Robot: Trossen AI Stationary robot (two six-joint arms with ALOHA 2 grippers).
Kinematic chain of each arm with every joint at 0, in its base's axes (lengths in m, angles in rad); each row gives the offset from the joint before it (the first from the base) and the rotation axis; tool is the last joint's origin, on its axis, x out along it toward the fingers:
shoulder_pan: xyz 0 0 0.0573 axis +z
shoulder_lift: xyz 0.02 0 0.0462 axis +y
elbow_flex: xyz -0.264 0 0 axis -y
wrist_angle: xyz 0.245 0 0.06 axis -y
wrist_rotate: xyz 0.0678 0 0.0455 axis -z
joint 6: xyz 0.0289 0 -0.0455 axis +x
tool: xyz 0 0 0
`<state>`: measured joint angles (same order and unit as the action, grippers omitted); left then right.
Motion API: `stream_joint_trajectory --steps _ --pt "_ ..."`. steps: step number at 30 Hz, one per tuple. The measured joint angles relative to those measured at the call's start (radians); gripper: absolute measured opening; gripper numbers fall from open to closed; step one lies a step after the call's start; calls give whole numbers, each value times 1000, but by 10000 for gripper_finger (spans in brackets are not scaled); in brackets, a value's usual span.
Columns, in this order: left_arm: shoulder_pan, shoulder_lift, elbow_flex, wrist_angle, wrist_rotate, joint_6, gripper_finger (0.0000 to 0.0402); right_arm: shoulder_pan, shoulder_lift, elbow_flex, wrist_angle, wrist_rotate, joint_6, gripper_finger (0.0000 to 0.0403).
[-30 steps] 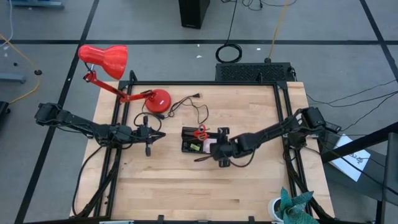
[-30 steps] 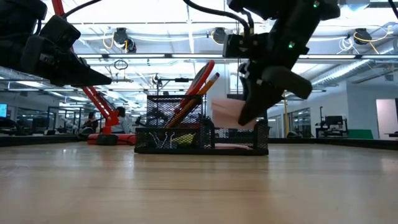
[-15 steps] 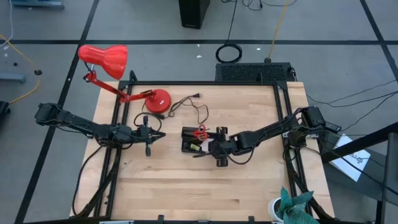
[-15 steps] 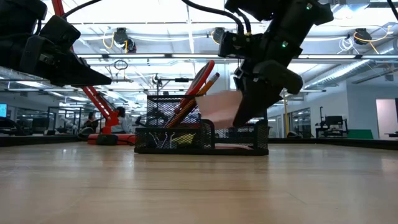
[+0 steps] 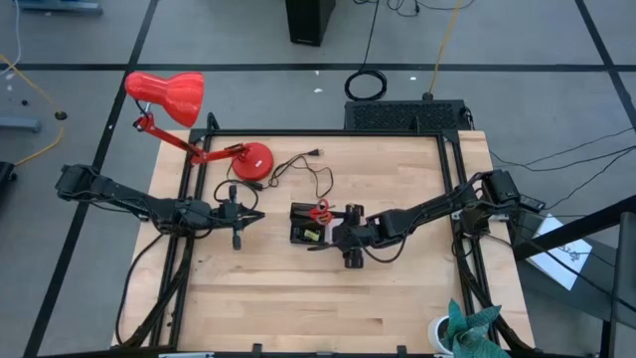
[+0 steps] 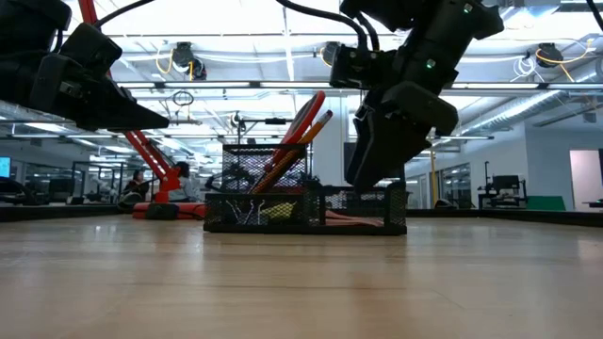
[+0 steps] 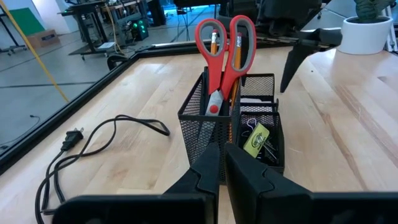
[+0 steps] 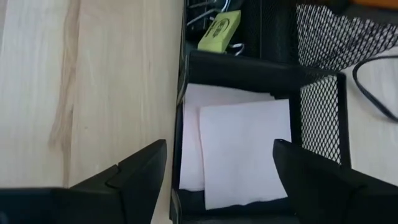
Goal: Pick and place office supplies into organizer
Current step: Put the pink sticky notes into the desk organizer
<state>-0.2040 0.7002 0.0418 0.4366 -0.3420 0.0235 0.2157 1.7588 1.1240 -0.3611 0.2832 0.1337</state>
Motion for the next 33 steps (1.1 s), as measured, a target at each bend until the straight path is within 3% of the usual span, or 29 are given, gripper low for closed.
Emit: stream_joint_trajectory --steps 4,7,12,15,16,27,33 --pt "0 0 0 0 0 -1 31 0 0 0 25 17 -12 276" --pt "0 0 0 0 0 -2 31 0 0 0 22 64 -3 245" --pt "0 0 0 0 0 -2 31 -5 0 0 28 84 0 122" --pt "0 0 0 0 0 -2 31 -10 -1 -9 63 57 -8 30" --pt "0 0 0 0 0 -2 31 -13 -1 -19 81 40 -14 16" --pt "0 0 0 0 0 1 31 -58 -2 -179 248 -62 22 2" --pt "0 0 0 0 0 5 31 -39 -3 -182 308 -26 -48 6"
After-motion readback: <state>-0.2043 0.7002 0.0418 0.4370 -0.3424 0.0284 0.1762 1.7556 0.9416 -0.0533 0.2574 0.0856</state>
